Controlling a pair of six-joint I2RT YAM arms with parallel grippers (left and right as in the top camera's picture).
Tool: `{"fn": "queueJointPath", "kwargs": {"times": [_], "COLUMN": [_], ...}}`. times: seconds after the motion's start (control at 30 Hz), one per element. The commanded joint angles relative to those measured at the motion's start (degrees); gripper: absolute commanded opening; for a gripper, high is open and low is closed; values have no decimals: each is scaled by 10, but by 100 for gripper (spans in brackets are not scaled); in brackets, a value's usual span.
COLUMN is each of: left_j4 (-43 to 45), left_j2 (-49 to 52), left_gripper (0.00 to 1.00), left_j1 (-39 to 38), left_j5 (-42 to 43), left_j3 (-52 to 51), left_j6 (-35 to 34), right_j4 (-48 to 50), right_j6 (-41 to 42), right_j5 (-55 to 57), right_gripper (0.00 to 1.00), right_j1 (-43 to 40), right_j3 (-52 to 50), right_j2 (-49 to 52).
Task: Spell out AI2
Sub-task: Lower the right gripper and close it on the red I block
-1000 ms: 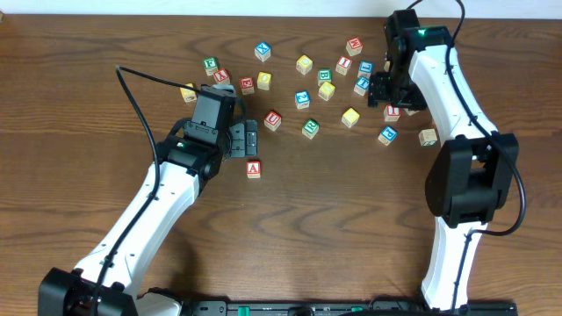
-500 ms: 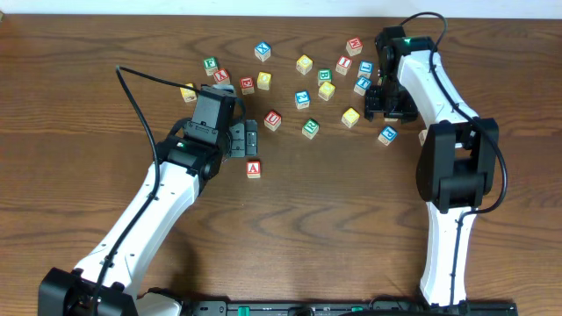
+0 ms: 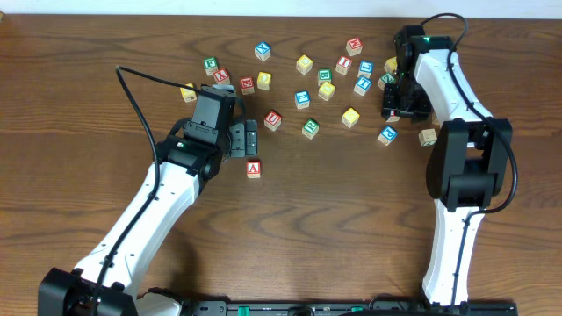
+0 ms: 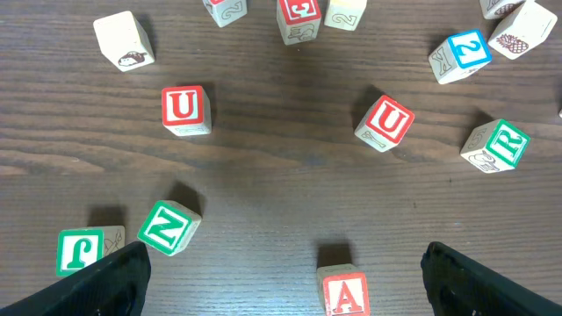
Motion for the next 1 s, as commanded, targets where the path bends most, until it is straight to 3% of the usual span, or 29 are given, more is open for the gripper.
{"fn": "queueJointPath", "kwargs": {"times": [0.0,0.43,0.97], "left_j4": [0,0,0], "left_j2": [-7,-7,-7], "left_gripper": [97,97,97], "left_j1": [2,2,2], "left_j5": [-3,-3,-3], "left_j3": [12,12,12], "left_j6": [3,3,3], "right_j4": [0,0,35], "right_j6": [-6,-8,-25], "right_j5": [-12,-20,-17], "right_gripper": [56,47,45], "right_j1": [3,11,17], "right_j3": [7,7,7], "right_j2": [-5,-5,-5]}}
